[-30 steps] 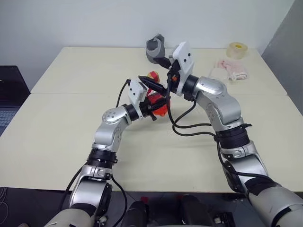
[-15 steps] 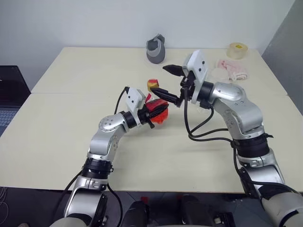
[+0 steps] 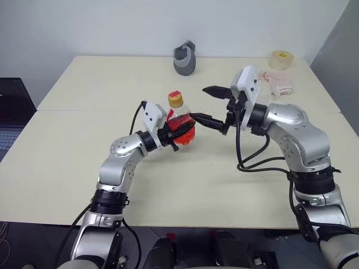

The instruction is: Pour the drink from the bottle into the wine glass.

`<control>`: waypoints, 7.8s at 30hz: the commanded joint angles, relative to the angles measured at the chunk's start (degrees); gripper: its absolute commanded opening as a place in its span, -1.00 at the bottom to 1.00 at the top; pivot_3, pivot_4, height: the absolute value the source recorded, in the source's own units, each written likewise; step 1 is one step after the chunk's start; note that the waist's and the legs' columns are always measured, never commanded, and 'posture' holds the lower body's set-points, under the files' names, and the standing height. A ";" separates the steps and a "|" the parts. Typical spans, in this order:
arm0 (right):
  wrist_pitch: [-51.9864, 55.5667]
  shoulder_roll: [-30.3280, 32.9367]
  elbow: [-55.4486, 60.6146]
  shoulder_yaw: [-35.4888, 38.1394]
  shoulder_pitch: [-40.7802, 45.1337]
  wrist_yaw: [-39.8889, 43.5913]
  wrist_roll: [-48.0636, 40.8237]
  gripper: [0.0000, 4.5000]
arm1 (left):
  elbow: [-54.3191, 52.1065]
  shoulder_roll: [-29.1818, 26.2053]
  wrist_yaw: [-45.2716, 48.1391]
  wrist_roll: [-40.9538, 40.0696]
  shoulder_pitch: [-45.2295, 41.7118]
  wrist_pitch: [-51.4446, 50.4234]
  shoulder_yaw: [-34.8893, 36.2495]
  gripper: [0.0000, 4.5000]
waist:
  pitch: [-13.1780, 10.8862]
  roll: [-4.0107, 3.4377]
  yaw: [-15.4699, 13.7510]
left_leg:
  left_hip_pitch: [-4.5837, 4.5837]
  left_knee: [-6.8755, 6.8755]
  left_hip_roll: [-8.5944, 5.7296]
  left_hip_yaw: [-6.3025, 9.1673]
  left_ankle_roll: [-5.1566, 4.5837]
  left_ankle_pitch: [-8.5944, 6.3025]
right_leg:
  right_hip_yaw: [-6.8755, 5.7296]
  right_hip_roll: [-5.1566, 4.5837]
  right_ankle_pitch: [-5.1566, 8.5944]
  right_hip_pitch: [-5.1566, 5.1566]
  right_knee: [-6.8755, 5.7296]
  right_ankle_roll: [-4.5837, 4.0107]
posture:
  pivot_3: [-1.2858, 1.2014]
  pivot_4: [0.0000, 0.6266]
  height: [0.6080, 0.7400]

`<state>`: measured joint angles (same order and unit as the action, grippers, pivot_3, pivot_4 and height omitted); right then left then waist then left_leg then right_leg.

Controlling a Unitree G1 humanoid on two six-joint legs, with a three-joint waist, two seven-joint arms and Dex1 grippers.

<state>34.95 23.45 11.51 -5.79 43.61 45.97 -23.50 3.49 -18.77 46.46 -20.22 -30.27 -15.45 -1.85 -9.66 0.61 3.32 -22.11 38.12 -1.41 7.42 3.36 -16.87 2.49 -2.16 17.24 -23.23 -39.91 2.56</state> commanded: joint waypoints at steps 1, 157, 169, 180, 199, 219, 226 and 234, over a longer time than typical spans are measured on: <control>0.40 -2.55 1.57 -0.75 2.28 -1.56 -0.96 1.00 | -1.08 0.04 0.51 -0.79 -0.97 1.19 0.66 -0.56 | 0.00 0.00 -0.01 | 0.00 0.00 0.00 0.01 0.00 0.00 | -0.01 0.00 0.00 0.00 0.00 0.00 | 0.03 -0.52 1.00; 3.05 -4.87 -5.74 1.08 8.35 -6.77 1.67 1.00 | -0.30 -1.26 3.71 -0.73 -1.64 0.79 0.41 -0.58 | 0.00 0.00 0.00 | -0.01 -0.01 -0.02 0.02 -0.01 0.02 | -0.04 0.02 0.00 -0.02 -0.01 0.00 | 0.03 -0.52 1.00; 7.14 2.14 -0.30 2.98 4.81 -5.06 -1.62 1.00 | -0.13 -1.03 3.92 -0.82 -2.22 0.55 0.01 -0.58 | 0.00 0.00 0.04 | -0.01 -0.02 0.00 0.00 -0.03 0.01 | -0.02 0.02 0.00 -0.01 0.00 0.00 | 0.03 -0.52 1.00; 10.21 -4.15 1.30 2.19 6.26 -6.11 -7.31 1.00 | 0.59 -0.45 4.07 -0.50 -2.67 0.92 -0.13 -0.58 | 0.00 0.00 0.10 | -0.01 -0.02 0.02 0.01 -0.03 0.01 | -0.02 0.02 0.00 -0.01 -0.02 0.00 | 0.03 -0.52 1.00; 11.60 -11.15 -7.48 1.61 11.07 -7.92 -7.20 1.00 | -1.50 -0.33 3.57 -0.63 -0.65 0.44 0.01 -0.58 | 0.00 0.00 0.16 | 0.00 -0.02 0.01 0.02 -0.01 0.02 | -0.02 0.02 0.00 -0.03 -0.03 0.00 | 0.03 -0.52 1.00; 8.66 -9.53 -6.74 0.45 11.67 -5.70 -5.89 -0.43 | -2.52 -0.58 4.18 -0.67 -0.02 0.54 -0.36 -0.58 | 0.00 0.00 0.08 | 0.00 -0.02 -0.01 0.02 -0.02 0.02 | -0.03 0.01 0.00 -0.03 -0.02 0.00 | 0.03 -0.52 1.00; 8.28 -7.00 -9.72 0.36 13.54 -0.96 -6.51 -0.43 | -4.86 -1.52 5.04 -1.22 1.62 -0.20 -0.57 -0.58 | 0.00 0.00 0.17 | 0.00 -0.03 0.01 0.02 -0.02 0.02 | -0.03 0.02 0.00 -0.03 -0.02 0.00 | 0.03 -0.52 1.00; 22.95 -7.77 -10.36 8.53 15.95 -6.58 -15.60 -0.43 | -5.28 -1.64 5.00 -1.33 1.75 -0.59 -0.66 -0.58 | 0.00 0.00 -0.02 | -0.02 -0.03 -0.01 0.02 -0.02 0.02 | -0.03 0.00 0.00 -0.02 0.01 -0.01 | 0.03 -0.52 1.00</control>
<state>56.41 14.92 -0.36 -1.58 57.09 40.87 -37.14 0.93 -20.08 50.80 -20.39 -28.69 -17.11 -3.09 -9.66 0.61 3.30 -22.13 38.09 -1.42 7.44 3.35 -16.85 2.46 -2.16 17.24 -23.25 -39.91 2.55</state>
